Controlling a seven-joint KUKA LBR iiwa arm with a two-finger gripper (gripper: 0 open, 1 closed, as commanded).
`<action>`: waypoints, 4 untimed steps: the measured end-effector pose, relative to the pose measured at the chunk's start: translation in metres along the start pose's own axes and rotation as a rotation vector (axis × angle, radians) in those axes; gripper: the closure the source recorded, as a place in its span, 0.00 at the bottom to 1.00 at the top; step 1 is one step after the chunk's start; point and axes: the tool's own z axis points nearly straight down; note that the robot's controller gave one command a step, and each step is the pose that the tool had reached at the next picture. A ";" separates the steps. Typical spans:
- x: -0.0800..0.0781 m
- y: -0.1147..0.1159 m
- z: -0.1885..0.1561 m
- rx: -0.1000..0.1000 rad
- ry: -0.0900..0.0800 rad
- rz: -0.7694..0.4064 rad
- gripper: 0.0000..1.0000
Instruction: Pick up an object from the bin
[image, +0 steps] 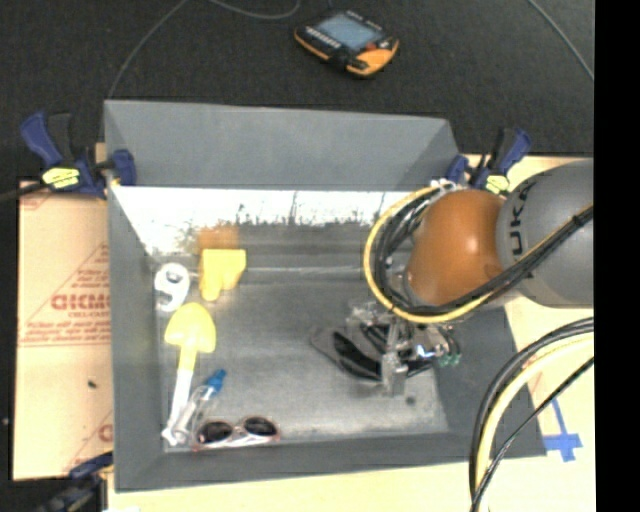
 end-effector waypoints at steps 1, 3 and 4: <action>-0.011 -0.034 -0.016 0.000 -0.004 0.017 1.00; -0.007 -0.042 0.020 0.000 -0.009 0.149 0.00; -0.007 -0.043 0.023 0.001 -0.011 0.163 1.00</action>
Offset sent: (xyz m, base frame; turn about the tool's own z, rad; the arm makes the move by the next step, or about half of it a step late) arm 0.0000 0.0000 0.0000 0.0000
